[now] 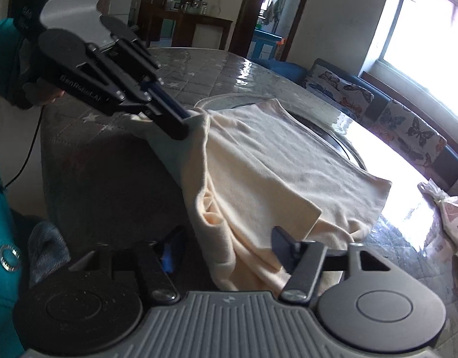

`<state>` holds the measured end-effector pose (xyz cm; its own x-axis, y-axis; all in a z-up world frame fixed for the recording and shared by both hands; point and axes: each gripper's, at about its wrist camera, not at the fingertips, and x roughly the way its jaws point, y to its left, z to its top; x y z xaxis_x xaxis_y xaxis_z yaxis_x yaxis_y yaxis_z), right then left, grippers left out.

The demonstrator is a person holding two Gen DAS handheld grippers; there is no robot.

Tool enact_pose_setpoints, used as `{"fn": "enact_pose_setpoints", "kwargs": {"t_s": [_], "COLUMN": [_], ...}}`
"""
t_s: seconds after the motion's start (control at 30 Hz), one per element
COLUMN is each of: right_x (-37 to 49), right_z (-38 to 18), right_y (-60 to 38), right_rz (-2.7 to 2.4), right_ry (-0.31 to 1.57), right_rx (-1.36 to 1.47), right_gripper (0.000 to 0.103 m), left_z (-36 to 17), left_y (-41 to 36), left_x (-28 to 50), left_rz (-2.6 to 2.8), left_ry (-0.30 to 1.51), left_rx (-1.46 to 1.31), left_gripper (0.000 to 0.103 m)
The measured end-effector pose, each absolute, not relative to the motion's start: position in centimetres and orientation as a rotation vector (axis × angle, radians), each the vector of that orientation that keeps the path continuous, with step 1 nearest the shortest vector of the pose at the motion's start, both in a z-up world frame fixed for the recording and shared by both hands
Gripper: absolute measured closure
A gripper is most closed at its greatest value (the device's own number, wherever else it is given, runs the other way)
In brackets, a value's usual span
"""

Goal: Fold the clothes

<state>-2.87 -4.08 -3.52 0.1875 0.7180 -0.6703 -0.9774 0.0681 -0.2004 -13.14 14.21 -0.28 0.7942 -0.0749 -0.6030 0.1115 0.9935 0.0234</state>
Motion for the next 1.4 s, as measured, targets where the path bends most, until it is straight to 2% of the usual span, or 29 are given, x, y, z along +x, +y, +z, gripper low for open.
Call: {"fn": "enact_pose_setpoints", "kwargs": {"t_s": [0.07, 0.1, 0.13, 0.23, 0.4, 0.6, 0.67, 0.73, 0.83, 1.13, 1.4], "right_x": [-2.5, -2.3, -2.1, -1.2, -0.5, -0.3, -0.4, -0.6, -1.0, -2.1, -5.0], "right_z": [-3.4, -3.3, -3.1, -2.7, -2.1, -1.9, -2.0, -2.1, -2.0, -0.6, 2.3], "right_y": [-3.8, -3.7, -3.7, -3.4, -3.2, -3.0, -2.9, -3.0, -3.3, -4.6, -8.0], "right_rz": [1.346, 1.352, 1.361, 1.373, 1.369, 1.349, 1.345, 1.340, 1.336, 1.358, 1.444], "right_ry": [0.475, 0.489, 0.507, 0.564, 0.609, 0.631, 0.630, 0.621, 0.601, 0.565, 0.601], "right_rx": [-0.691, -0.682, -0.669, -0.619, -0.567, -0.541, -0.540, -0.542, -0.538, -0.522, -0.557], "right_gripper": [0.063, 0.065, 0.071, 0.080, 0.084, 0.086, 0.086, 0.087, 0.092, 0.094, 0.094], "left_z": [-0.4, -0.4, -0.4, -0.5, -1.0, -2.6, -2.9, -3.0, -2.5, 0.0, 3.6], "left_y": [14.3, 14.3, 14.3, 14.2, 13.5, 12.9, 13.0, 13.1, 13.7, 13.3, 11.9], "left_x": [-13.4, -13.6, -13.9, -14.8, -16.2, -16.6, -16.6, -16.6, -16.6, -18.1, -22.7], "left_rz": [-0.104, -0.106, -0.108, -0.113, -0.127, -0.108, -0.105, -0.104, -0.108, -0.132, -0.218], "left_ry": [0.651, 0.654, 0.658, 0.660, 0.674, 0.708, 0.711, 0.714, 0.702, 0.660, 0.667], "left_rx": [0.062, 0.064, 0.071, 0.099, 0.165, 0.284, 0.300, 0.313, 0.282, 0.244, 0.184], "left_gripper": [0.088, 0.086, 0.077, 0.061, 0.051, 0.051, 0.053, 0.079, 0.092, 0.096, 0.097]}}
